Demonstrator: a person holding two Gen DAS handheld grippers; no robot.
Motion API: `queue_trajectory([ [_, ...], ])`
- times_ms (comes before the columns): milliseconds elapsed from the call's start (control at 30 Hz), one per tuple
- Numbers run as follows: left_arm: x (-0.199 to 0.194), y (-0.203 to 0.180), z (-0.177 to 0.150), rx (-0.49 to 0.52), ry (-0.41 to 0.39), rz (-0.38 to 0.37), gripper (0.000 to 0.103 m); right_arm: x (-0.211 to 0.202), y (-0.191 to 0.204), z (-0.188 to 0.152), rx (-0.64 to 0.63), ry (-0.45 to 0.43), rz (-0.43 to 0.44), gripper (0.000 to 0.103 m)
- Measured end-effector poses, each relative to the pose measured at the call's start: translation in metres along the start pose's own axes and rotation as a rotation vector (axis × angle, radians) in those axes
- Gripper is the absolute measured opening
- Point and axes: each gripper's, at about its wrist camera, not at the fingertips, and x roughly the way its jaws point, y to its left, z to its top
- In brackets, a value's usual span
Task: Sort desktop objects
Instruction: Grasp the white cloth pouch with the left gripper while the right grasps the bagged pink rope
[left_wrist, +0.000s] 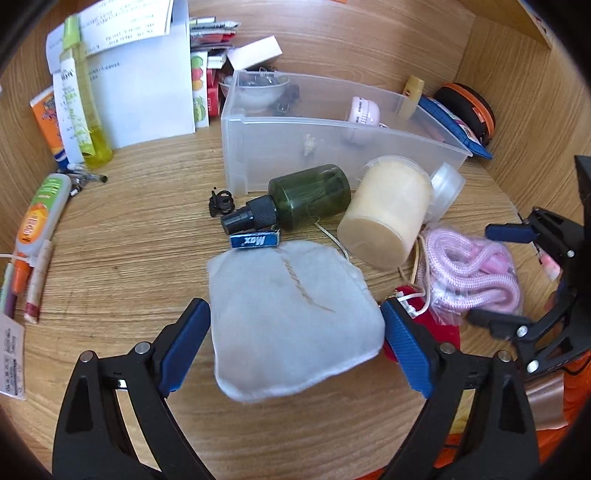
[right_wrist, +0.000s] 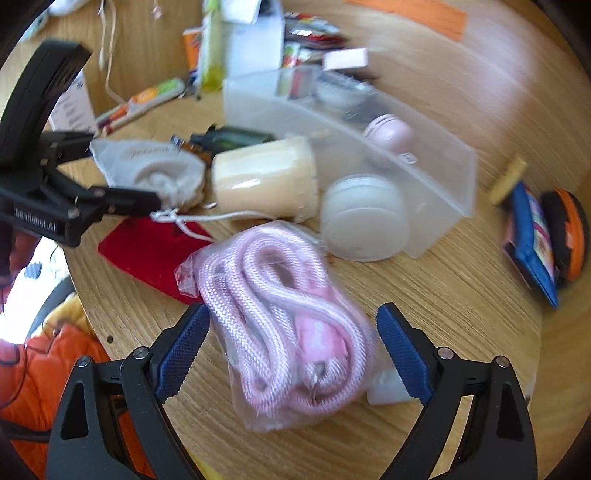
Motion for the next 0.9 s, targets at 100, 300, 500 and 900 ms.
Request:
queue_trajectory([
  [100,0.007,0.0,0.003,-0.002,0.016,-0.01,0.094,0.014,-0.002,0.005,-0.028,0.046,0.002,0.091],
  [300,0.018,0.003,0.008,-0.014,0.037,-0.032,0.094,0.028,-0.017,0.008,0.014,0.07,0.094,0.088],
  [500,0.02,0.004,0.007,-0.01,0.008,-0.052,0.085,0.019,-0.024,0.005,0.023,0.027,0.129,0.065],
  [900,0.004,0.006,0.006,-0.007,-0.024,-0.094,0.058,-0.014,-0.036,0.0,0.091,-0.073,0.153,0.054],
])
